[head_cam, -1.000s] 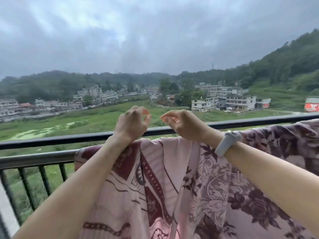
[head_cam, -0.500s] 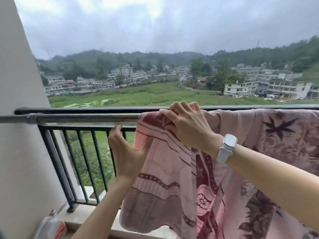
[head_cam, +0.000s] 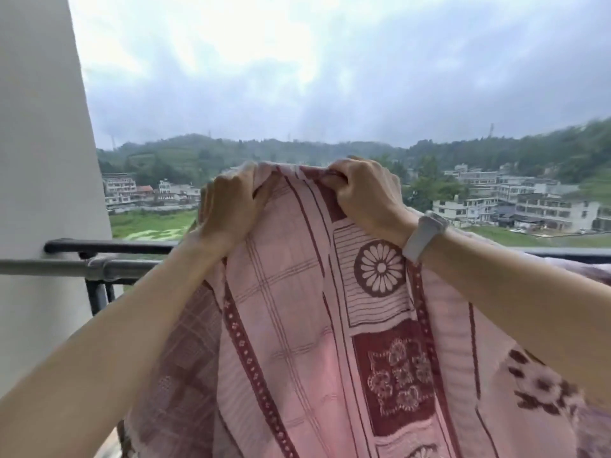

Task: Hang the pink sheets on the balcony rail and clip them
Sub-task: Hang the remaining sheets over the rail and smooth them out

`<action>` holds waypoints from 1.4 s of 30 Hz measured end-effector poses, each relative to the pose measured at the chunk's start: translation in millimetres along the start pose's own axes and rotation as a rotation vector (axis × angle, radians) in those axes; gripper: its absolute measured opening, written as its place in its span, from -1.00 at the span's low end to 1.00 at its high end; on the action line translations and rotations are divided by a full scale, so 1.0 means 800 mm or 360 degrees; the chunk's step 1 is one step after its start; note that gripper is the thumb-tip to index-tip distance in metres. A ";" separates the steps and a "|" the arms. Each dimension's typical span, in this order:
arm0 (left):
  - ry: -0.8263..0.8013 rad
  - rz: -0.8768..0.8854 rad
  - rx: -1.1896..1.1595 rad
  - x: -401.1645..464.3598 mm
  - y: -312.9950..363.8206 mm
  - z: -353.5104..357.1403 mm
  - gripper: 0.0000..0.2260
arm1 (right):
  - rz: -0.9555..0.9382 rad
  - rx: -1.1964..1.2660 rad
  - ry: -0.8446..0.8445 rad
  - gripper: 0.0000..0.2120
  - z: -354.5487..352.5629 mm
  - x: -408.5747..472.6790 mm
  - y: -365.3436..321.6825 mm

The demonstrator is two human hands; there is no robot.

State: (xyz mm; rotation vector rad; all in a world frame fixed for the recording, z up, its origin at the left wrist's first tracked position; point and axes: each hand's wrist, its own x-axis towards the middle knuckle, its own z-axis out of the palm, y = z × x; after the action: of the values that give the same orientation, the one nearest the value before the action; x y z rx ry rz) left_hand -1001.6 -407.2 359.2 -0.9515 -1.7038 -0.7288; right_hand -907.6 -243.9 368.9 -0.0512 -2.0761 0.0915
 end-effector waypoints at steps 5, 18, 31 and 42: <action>0.0304 0.0245 0.0342 0.107 -0.079 0.025 -0.55 | 0.0071 -0.0466 0.0399 -0.83 0.026 0.101 -0.028; -0.1864 0.0113 0.0068 0.029 -0.191 0.111 -0.57 | 0.0357 0.0024 -0.0754 -0.77 0.111 0.017 -0.106; -0.0854 0.0176 0.0022 -0.153 -0.245 -0.094 -0.28 | -0.0142 -0.0435 -0.0510 -0.55 0.152 -0.071 -0.233; -0.0433 0.0693 -0.0280 -0.102 -0.307 -0.102 -0.92 | -0.0126 -0.0644 -0.0400 -0.83 0.171 -0.046 -0.281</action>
State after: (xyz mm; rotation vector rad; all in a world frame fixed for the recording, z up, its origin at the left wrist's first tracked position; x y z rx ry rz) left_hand -1159.7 -619.2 299.5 -1.5425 -1.5952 -0.4775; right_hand -1009.1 -476.4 290.2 -0.2130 -2.3150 -0.3898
